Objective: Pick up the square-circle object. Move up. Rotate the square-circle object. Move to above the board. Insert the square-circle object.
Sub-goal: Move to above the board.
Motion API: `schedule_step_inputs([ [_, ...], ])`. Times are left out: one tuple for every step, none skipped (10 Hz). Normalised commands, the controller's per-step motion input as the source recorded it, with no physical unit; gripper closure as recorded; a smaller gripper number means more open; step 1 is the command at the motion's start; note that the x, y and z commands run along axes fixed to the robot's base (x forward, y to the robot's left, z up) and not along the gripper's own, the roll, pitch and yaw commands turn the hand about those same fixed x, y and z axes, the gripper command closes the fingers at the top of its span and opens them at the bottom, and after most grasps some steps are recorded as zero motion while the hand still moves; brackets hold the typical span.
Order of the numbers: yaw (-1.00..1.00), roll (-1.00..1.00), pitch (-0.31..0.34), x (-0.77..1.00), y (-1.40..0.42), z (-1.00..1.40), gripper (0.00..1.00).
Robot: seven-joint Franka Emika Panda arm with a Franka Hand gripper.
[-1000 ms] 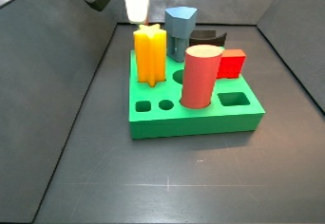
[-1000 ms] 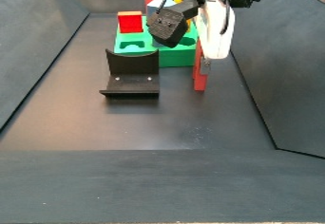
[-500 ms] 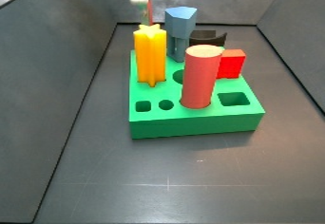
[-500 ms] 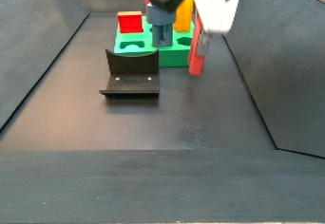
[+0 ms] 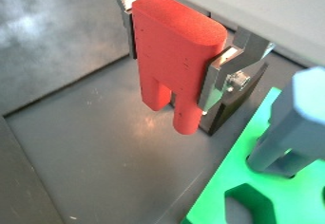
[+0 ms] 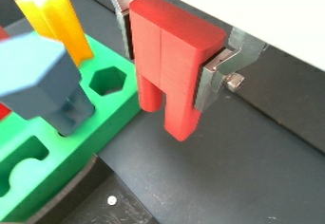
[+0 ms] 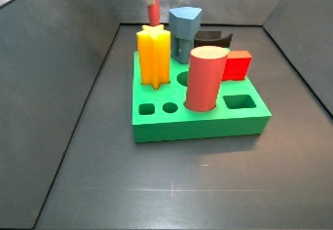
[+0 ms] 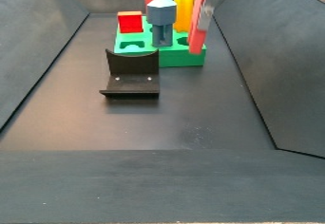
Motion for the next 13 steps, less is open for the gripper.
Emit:
schedule_step_inputs([
  [0.01, -0.14, 0.073, 0.04, -0.02, 1.00, 1.00],
  [0.00, -0.14, 0.077, 0.04, -0.02, 1.00, 1.00],
  [-0.01, -0.14, 0.078, 0.04, -0.02, 1.00, 1.00],
  [-0.01, -0.14, 0.079, 0.04, -0.02, 1.00, 1.00],
  [-0.01, -0.14, 0.078, 0.03, -0.02, 1.00, 1.00],
  [-0.02, -0.14, 0.076, 0.03, -0.01, 1.00, 1.00],
  [-0.03, -0.14, 0.077, 0.03, -0.01, 0.95, 1.00],
  [-0.03, -0.13, 0.079, 0.02, 0.00, 0.74, 1.00],
  [-0.03, -0.13, 0.080, 0.02, 0.00, 0.63, 1.00],
  [-0.03, -0.14, 0.076, 0.01, 0.01, 0.42, 1.00],
  [-0.03, -0.14, 0.073, 0.01, 0.01, 0.21, 1.00],
  [1.00, 0.01, 0.106, 0.11, -1.00, 0.15, 1.00],
  [1.00, 0.02, 0.106, 0.11, -1.00, 0.14, 1.00],
])
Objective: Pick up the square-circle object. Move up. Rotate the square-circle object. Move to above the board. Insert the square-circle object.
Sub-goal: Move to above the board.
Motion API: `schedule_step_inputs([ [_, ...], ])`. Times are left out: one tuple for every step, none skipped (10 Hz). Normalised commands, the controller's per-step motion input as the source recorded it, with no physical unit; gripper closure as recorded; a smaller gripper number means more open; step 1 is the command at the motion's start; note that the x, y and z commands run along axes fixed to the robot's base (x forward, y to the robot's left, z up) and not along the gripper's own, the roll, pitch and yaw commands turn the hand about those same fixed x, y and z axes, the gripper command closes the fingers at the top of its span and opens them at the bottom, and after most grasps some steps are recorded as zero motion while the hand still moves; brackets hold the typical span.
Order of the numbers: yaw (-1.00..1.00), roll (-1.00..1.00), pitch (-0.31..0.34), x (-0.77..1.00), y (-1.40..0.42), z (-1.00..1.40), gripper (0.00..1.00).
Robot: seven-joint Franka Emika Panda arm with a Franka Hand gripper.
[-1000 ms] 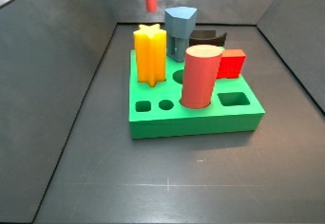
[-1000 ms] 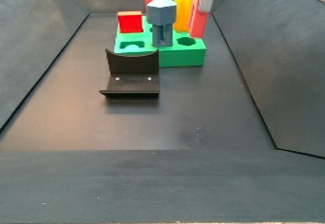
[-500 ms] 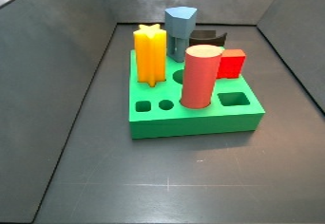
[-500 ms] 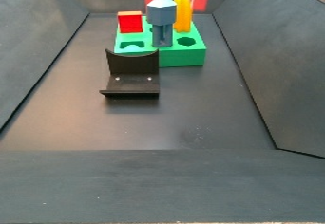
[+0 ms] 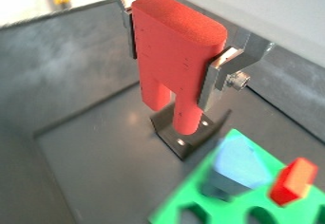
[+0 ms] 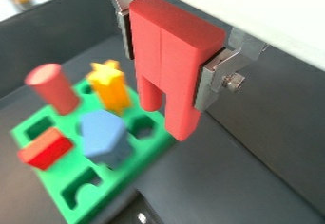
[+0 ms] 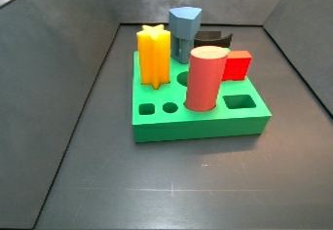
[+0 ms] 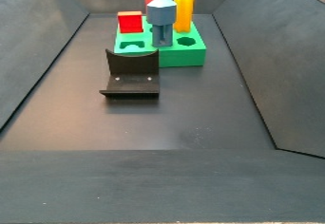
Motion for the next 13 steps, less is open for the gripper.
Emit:
schedule_step_inputs([
  [1.00, 0.03, 0.112, 0.11, -1.00, 0.15, 1.00],
  [1.00, 0.02, 0.118, 0.11, -1.00, 0.16, 1.00],
  [1.00, 0.02, 0.122, 0.12, -1.00, 0.16, 1.00],
  [1.00, 0.01, 0.128, 0.13, -1.00, 0.16, 1.00],
  [1.00, 0.01, 0.138, 0.15, -1.00, 0.16, 1.00],
  [1.00, 0.01, 0.145, 0.17, -1.00, 0.16, 1.00],
  [1.00, 0.01, 0.152, 0.19, -1.00, 0.16, 1.00],
  [1.00, 0.01, 0.164, 0.22, -0.88, 0.14, 1.00],
  [1.00, 0.01, 0.168, 0.20, -0.71, 0.12, 1.00],
  [1.00, 0.02, 0.181, 0.15, -0.39, 0.07, 1.00],
  [1.00, 0.03, 0.193, 0.11, -0.14, 0.03, 1.00],
  [1.00, 0.02, 0.199, 0.08, -0.06, 0.02, 1.00],
  [1.00, 0.03, 0.208, 0.06, -0.05, 0.02, 1.00],
])
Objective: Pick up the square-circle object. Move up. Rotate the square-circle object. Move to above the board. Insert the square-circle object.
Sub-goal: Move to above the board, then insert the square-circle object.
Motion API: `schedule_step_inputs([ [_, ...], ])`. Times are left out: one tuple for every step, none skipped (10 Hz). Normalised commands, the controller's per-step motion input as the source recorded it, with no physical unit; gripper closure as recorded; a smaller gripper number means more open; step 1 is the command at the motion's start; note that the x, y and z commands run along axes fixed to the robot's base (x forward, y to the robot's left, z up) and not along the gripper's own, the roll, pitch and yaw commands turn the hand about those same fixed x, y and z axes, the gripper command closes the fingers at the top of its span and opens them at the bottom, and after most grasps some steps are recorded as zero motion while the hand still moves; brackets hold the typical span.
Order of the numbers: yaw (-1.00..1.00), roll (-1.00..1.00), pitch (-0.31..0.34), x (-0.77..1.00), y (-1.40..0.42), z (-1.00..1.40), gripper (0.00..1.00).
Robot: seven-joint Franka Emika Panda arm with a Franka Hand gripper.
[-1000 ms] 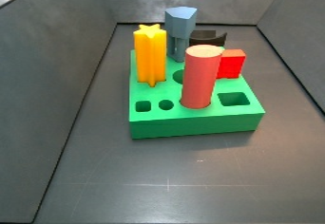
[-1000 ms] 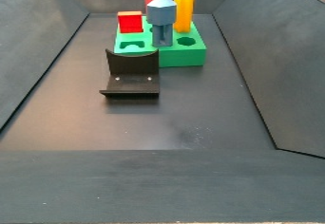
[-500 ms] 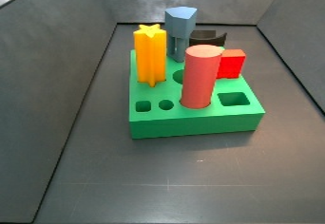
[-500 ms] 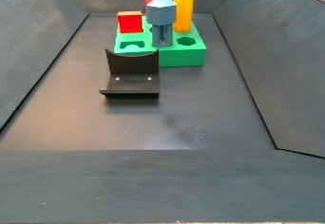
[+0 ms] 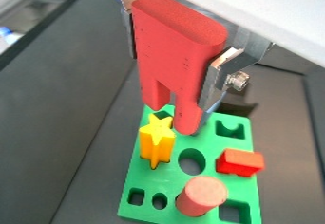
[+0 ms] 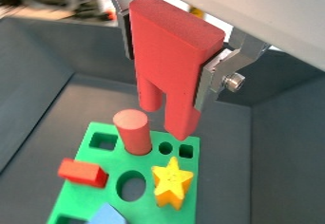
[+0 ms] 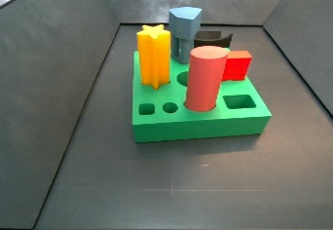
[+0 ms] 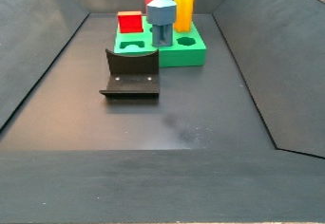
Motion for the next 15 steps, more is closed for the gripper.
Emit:
schedule_step_inputs([
  [1.00, 0.03, 0.222, 0.06, -0.04, 0.02, 1.00],
  [1.00, 0.04, 0.243, 0.07, -0.04, 0.02, 1.00],
  [1.00, 0.04, 0.285, 0.08, -0.04, 0.02, 1.00],
  [0.93, 0.05, 0.309, 0.08, -0.03, 0.02, 1.00],
  [0.67, 0.05, 0.260, 0.08, -0.03, 0.02, 1.00],
  [0.38, 0.06, 0.186, 0.07, -0.02, 0.02, 1.00],
  [0.23, 0.06, 0.142, 0.07, -0.02, 0.02, 1.00],
  [0.00, -0.01, 0.000, 0.00, 0.00, -0.05, 1.00],
  [0.00, -0.01, 0.000, 0.00, 0.00, 0.00, 1.00],
  [0.00, 0.00, 0.000, 0.00, -0.03, -0.01, 1.00],
  [0.00, 0.00, -0.016, -0.06, -0.16, -0.36, 1.00],
  [0.09, 0.00, -0.091, -0.19, -0.22, -0.73, 1.00],
  [0.26, 0.04, -0.021, -0.05, -0.33, -1.00, 1.00],
  [0.36, 0.04, -0.014, -0.12, -0.33, -1.00, 1.00],
  [0.39, 0.07, -0.046, -0.24, -0.32, -1.00, 1.00],
])
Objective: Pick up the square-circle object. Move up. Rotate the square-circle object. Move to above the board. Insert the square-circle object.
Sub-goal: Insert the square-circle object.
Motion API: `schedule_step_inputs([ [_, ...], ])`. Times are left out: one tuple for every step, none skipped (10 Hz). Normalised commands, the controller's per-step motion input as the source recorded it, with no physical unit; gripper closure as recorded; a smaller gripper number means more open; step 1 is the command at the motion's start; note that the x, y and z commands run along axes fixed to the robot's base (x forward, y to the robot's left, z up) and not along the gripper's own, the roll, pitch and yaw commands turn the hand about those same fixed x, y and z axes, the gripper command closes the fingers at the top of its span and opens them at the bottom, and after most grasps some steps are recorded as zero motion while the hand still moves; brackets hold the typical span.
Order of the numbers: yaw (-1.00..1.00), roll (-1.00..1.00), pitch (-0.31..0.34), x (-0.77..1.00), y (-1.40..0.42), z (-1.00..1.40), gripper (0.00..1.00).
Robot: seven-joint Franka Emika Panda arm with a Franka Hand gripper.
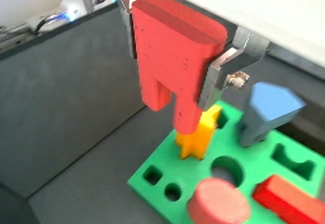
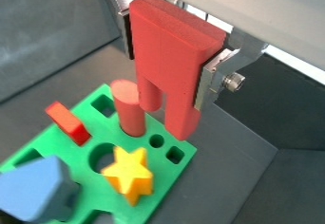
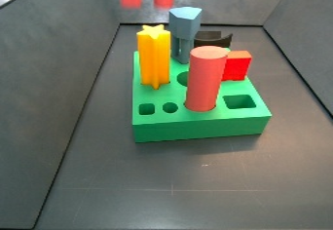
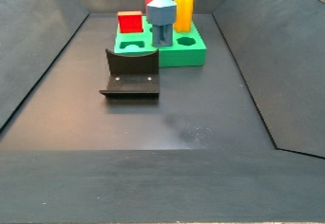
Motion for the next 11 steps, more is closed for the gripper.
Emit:
schedule_step_inputs([
  [0.36, 0.10, -0.044, -0.23, -0.30, -1.00, 1.00],
  [0.30, 0.13, -0.029, -0.15, -0.28, -1.00, 1.00],
  [0.20, 0.16, -0.019, -0.08, -0.25, -1.00, 1.00],
  [0.05, 0.13, 0.054, 0.10, -0.11, -0.97, 1.00],
  [0.00, 0.15, 0.000, 0.17, -0.08, -1.00, 1.00],
  [0.00, 0.14, -0.027, 0.23, -0.09, -1.00, 1.00],
  [0.00, 0.12, -0.060, 0.27, -0.08, -0.98, 1.00],
  [0.00, 0.08, -0.059, 0.43, -0.11, -1.00, 1.00],
  [0.02, 0.11, -0.046, 0.51, -0.08, -0.99, 1.00],
  [0.09, 0.16, -0.043, 0.49, -0.03, -0.88, 1.00],
  [0.18, 0.18, -0.041, 0.39, 0.00, -0.83, 1.00],
])
